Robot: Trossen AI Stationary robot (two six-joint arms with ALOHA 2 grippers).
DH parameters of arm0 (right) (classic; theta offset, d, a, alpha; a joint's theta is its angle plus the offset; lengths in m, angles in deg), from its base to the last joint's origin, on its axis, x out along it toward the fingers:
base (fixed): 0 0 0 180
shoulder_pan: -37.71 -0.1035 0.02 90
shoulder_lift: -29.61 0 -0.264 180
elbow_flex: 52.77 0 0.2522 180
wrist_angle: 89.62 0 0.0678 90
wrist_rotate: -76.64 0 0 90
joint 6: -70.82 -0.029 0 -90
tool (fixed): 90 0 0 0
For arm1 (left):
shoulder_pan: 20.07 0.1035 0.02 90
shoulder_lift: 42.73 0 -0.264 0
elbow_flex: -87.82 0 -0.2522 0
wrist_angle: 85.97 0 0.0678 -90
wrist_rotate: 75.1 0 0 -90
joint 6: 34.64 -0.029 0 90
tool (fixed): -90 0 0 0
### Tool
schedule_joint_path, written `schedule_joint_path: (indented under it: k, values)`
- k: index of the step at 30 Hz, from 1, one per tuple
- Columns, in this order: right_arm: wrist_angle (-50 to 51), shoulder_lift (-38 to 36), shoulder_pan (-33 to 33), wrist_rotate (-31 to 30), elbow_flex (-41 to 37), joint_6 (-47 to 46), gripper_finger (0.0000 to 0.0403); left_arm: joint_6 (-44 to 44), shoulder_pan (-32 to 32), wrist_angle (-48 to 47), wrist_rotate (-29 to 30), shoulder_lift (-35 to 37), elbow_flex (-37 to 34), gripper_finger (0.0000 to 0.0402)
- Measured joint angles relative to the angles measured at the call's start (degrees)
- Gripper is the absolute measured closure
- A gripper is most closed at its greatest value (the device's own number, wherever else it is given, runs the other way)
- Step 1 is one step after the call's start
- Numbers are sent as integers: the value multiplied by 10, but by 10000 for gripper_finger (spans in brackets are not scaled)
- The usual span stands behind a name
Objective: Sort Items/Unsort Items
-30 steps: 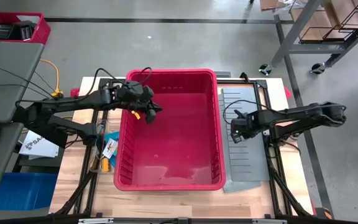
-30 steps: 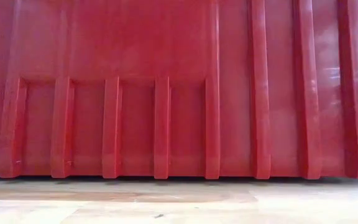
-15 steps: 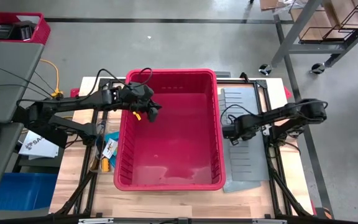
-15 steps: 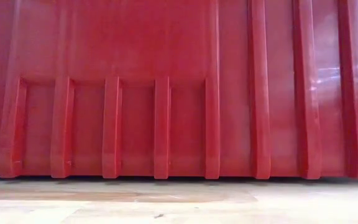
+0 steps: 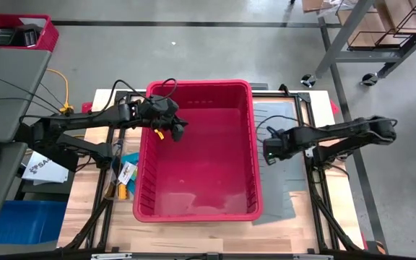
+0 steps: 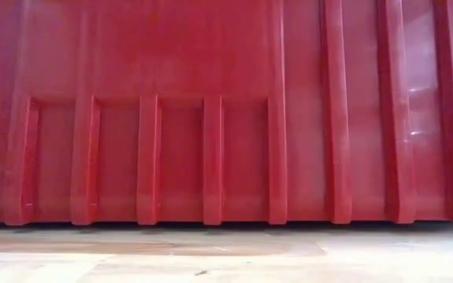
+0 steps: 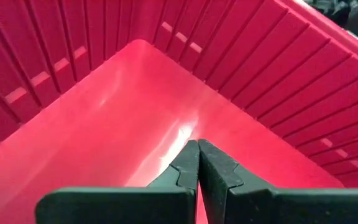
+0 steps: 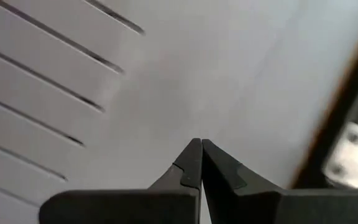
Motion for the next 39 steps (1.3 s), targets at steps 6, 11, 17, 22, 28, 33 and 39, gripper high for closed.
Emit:
schedule_joint_path:
  k: [6,11,17,22,28,33,39]
  values:
    - [42,-65,-1,4,-28,-49,403,0,0,-19,0,-1,0,401]
    - [39,-96,14,-36,-25,-95,403,17,0,-54,-10,-22,0,401]
    - [34,-118,23,-20,-25,-83,403,27,-1,-7,-76,-107,0,401]
    - [13,-122,23,3,-26,-92,403,51,-8,64,-87,-195,-1,401]
    - [6,-123,23,25,-28,-80,403,63,-20,164,-109,-310,0,401]
    - [5,-126,23,31,-28,-82,403,101,-36,174,-105,-383,2,402]
    - [4,-145,12,75,-28,-145,403,117,-61,196,-80,-425,6,401]
